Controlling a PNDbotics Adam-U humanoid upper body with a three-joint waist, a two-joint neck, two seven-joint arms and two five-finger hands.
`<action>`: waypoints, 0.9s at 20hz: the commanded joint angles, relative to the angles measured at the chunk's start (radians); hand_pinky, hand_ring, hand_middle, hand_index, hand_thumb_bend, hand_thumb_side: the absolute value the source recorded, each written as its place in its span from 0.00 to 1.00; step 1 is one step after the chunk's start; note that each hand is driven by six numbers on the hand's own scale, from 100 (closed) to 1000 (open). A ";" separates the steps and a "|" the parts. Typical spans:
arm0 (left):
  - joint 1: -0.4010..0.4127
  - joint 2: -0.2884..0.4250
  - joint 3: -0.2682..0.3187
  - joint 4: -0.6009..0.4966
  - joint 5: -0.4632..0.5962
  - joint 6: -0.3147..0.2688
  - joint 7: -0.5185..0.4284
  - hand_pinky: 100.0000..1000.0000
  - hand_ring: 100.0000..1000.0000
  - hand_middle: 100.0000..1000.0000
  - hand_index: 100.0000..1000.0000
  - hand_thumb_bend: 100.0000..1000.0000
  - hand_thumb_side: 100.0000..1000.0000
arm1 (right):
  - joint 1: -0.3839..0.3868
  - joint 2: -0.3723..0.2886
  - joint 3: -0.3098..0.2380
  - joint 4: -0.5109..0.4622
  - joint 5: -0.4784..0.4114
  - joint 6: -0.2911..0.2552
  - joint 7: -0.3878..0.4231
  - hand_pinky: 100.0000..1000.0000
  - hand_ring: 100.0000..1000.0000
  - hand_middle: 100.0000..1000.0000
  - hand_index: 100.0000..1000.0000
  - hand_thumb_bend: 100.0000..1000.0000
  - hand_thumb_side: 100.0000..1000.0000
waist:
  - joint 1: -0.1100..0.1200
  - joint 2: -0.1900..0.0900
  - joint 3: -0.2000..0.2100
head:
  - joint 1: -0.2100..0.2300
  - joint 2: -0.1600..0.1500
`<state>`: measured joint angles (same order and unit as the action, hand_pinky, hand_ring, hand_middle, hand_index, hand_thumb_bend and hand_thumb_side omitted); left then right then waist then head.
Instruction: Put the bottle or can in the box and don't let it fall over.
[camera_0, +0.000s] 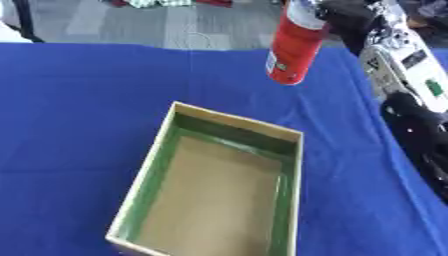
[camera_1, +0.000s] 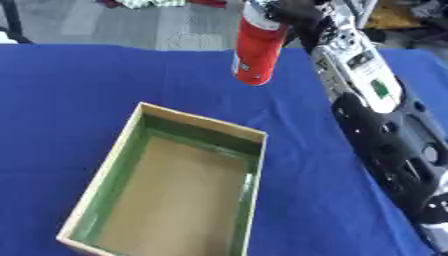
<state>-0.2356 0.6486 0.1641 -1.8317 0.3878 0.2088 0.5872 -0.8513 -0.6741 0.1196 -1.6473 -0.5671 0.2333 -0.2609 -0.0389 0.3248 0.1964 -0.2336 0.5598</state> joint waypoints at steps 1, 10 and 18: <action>0.003 0.036 0.018 -0.013 -0.002 -0.001 -0.001 0.72 0.77 0.77 0.78 0.61 0.52 | -0.010 -0.045 -0.004 -0.107 -0.023 0.038 -0.003 0.78 0.64 0.19 0.24 0.18 0.00 | 0.006 -0.036 -0.004 | 0.006 0.010; 0.026 0.051 0.024 -0.011 -0.006 -0.004 0.006 0.72 0.77 0.77 0.78 0.60 0.52 | 0.027 -0.024 0.031 -0.344 -0.096 0.154 -0.028 0.78 0.64 0.20 0.24 0.17 0.00 | 0.002 -0.063 -0.036 | 0.021 0.047; 0.035 0.051 0.023 -0.009 -0.007 -0.004 0.003 0.72 0.77 0.77 0.78 0.60 0.52 | 0.023 0.039 0.128 -0.353 -0.076 0.133 0.091 0.77 0.64 0.20 0.25 0.17 0.00 | 0.004 -0.073 -0.050 | 0.025 0.065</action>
<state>-0.1952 0.6595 0.1715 -1.8308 0.3853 0.2061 0.5904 -0.8124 -0.6312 0.2435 -1.9768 -0.6510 0.3707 -0.1883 -0.0399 0.2768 0.1474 -0.2104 0.6219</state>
